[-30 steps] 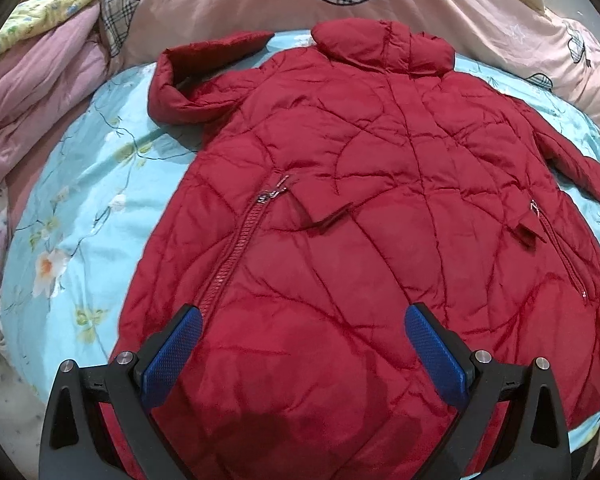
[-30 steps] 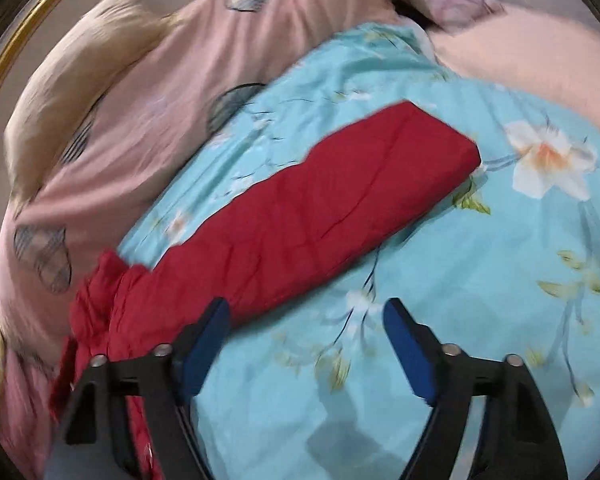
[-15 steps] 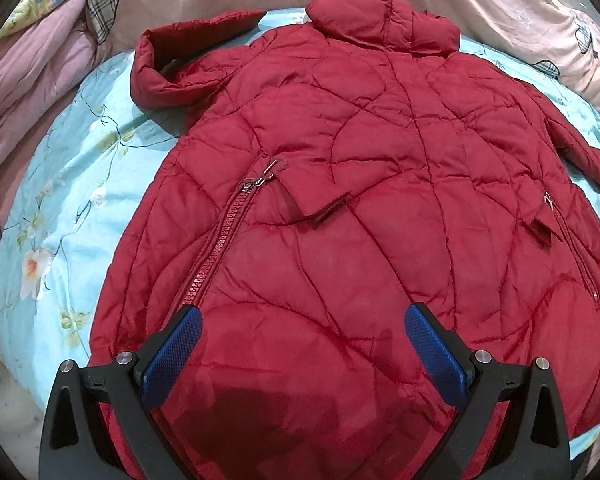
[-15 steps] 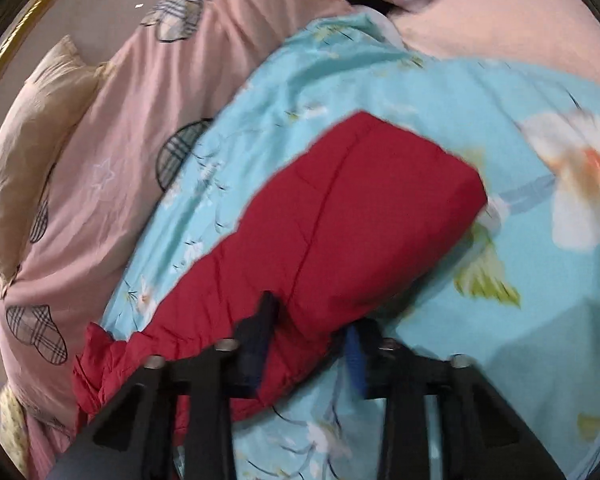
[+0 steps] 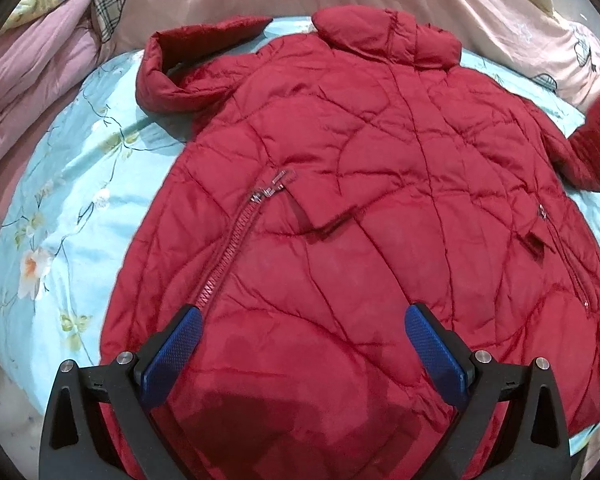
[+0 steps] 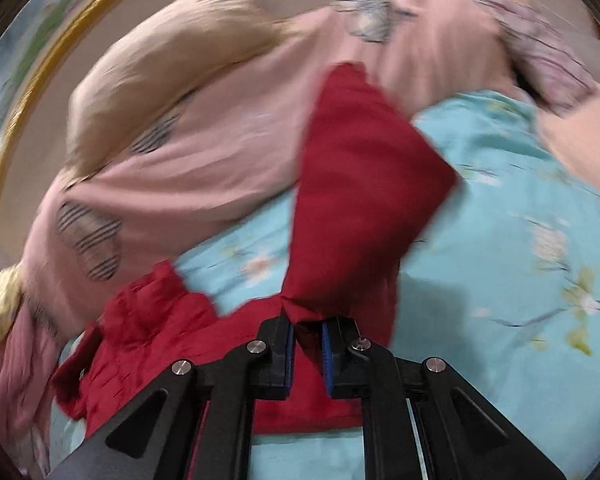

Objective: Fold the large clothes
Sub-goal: 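Fold the held sleeve across the jacket back with the right gripper, then release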

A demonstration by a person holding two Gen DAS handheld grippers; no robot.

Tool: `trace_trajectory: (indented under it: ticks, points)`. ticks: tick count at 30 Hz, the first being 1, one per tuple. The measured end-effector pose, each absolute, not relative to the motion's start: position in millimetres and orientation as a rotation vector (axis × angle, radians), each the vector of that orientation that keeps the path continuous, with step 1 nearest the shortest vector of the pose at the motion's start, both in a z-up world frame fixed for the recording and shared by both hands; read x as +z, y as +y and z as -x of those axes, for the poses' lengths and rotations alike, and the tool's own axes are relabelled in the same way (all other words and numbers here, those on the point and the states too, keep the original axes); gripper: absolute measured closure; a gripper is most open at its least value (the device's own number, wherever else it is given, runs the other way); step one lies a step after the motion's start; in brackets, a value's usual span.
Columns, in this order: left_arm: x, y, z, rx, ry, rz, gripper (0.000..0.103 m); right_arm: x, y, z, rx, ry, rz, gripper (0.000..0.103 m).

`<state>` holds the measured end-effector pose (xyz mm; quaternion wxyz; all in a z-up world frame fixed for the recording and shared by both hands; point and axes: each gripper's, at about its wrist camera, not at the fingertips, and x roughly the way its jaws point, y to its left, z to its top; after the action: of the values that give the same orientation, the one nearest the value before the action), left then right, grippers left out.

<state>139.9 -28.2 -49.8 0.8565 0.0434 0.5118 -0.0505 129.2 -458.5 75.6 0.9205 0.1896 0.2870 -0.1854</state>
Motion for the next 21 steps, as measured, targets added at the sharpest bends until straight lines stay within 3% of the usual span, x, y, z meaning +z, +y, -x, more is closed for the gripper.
trace_trajectory:
  ticks: [11,21]
  points:
    - [-41.5,-0.8,-152.2,-0.109,1.049,-0.027,0.001,62.5,-303.5,-214.0,-0.034,0.704,-0.313,0.095]
    - [-42.9,28.4,-182.7,-0.169,1.077,0.086,0.001,-8.5,-208.4,-262.1,0.073,0.881,-0.199,0.095]
